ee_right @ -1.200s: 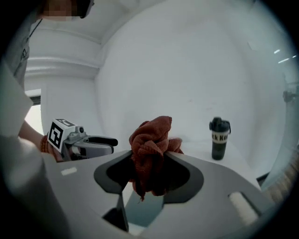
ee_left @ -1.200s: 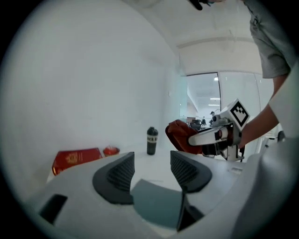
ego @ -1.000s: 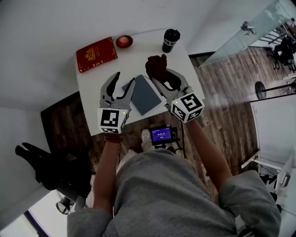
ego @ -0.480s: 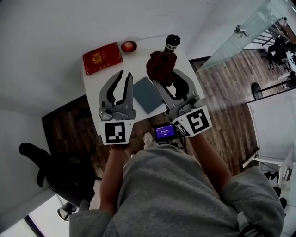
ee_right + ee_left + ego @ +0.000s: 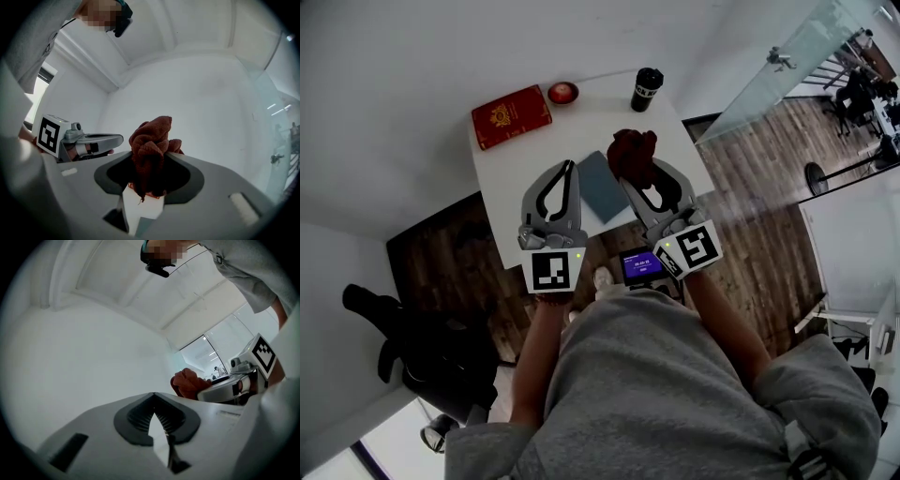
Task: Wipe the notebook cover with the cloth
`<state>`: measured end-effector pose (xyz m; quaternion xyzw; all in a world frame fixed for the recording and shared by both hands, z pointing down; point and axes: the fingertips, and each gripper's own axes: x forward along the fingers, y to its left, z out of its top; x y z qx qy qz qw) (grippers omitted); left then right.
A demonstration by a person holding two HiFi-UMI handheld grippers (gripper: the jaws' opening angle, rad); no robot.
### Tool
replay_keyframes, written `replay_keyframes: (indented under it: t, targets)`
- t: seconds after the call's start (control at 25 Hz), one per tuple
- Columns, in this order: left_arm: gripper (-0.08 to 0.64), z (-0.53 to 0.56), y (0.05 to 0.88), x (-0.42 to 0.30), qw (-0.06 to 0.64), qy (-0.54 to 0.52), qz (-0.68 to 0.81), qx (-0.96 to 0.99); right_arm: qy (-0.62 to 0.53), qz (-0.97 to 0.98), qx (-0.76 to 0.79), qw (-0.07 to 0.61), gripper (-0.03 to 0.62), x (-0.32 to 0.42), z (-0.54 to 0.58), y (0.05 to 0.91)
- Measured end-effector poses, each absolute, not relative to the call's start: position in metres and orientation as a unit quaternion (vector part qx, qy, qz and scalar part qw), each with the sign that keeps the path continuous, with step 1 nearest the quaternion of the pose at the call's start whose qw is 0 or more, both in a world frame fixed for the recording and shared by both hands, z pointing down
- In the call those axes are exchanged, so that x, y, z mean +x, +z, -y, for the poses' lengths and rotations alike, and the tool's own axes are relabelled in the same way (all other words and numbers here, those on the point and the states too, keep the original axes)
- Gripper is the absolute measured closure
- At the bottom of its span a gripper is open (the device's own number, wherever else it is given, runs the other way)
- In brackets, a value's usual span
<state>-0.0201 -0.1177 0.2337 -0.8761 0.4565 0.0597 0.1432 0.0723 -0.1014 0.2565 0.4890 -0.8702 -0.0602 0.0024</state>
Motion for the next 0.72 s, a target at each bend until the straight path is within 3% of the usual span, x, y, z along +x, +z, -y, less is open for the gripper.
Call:
replay_keyframes:
  t: [0.72]
  targets:
    - [0.558,0.089,0.245,-0.05,0.144,0.037,-0.461,-0.875,-0.052,0.858,0.511,0.009,0.41,0.05,0.067,0.259]
